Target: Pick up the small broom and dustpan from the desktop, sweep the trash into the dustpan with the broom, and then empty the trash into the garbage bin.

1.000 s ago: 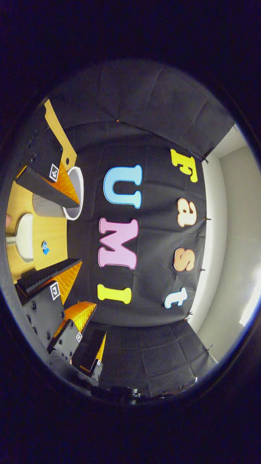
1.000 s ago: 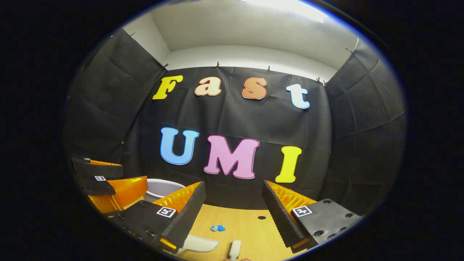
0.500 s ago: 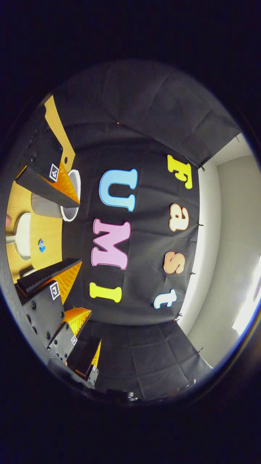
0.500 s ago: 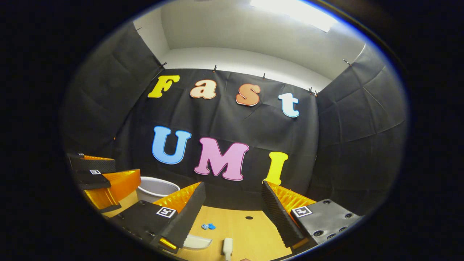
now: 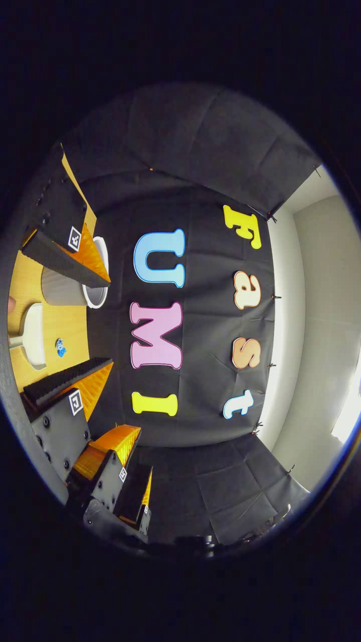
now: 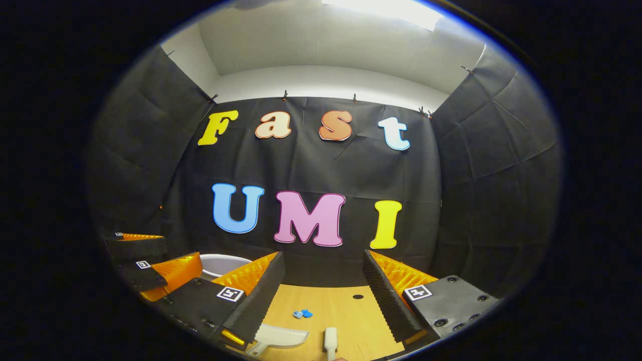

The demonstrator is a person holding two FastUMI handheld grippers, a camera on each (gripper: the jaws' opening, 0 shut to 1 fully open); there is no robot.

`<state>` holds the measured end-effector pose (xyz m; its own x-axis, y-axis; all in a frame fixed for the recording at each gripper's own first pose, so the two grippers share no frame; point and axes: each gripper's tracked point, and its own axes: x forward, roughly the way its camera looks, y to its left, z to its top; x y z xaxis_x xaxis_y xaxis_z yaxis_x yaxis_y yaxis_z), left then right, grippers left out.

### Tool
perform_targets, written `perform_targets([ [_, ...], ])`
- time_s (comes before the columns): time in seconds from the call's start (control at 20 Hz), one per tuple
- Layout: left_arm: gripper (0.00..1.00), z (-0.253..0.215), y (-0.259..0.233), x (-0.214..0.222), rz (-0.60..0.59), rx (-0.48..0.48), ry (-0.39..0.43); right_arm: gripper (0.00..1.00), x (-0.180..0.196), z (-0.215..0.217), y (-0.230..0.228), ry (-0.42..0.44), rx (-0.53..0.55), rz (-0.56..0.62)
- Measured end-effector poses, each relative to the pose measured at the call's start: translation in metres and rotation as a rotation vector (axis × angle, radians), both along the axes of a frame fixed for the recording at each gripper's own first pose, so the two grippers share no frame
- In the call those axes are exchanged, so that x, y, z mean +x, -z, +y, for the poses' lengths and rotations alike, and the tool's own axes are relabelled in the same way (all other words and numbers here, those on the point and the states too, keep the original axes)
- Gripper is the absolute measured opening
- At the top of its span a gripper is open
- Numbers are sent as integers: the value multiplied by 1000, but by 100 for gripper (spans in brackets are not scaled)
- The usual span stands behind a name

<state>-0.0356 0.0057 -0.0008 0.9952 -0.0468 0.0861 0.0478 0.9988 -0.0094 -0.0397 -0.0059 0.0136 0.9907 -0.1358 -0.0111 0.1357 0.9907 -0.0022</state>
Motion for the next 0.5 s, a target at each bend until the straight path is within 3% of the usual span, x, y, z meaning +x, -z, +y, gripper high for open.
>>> perform_targets([
  [0.25,82,4,15,1,48,-16,4,99,-4,2,6,2,-25,23],
  [0.35,82,0,18,0,59,-35,22,99,-8,-8,13,44,-70,52],
  [0.5,82,-3,20,-3,64,-70,60,96,-8,-4,8,44,-91,45],
])
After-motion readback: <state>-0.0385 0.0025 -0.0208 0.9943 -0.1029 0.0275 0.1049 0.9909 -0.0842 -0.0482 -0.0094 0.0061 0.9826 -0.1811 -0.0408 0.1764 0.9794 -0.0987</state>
